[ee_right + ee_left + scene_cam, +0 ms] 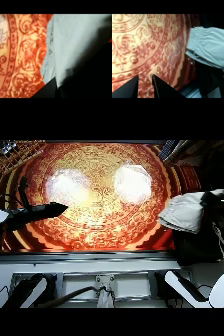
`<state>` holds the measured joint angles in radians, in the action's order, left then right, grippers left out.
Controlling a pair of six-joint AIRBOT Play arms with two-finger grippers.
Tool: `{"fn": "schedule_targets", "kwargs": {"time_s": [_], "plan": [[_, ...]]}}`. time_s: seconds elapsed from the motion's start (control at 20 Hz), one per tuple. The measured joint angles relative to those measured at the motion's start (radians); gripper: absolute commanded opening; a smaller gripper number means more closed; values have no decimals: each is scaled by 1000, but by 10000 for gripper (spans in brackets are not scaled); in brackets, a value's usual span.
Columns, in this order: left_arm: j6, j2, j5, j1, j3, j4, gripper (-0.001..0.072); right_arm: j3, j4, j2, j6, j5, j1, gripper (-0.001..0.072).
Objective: Fold the clothes and pants, and hang the long-sleeved shirts on hangers.
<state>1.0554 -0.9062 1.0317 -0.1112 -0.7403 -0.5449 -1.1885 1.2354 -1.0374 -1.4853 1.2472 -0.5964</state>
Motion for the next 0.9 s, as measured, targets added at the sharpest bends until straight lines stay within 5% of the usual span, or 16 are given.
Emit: {"fn": "schedule_targets", "kwargs": {"time_s": [0.5,0.9], "plan": [[0,-15,-23,39,0,7,200,-172,114,38,-45,247,-183,14],[0,-19,-22,42,0,7,200,-127,285,80,-94,302,-334,18]]}}
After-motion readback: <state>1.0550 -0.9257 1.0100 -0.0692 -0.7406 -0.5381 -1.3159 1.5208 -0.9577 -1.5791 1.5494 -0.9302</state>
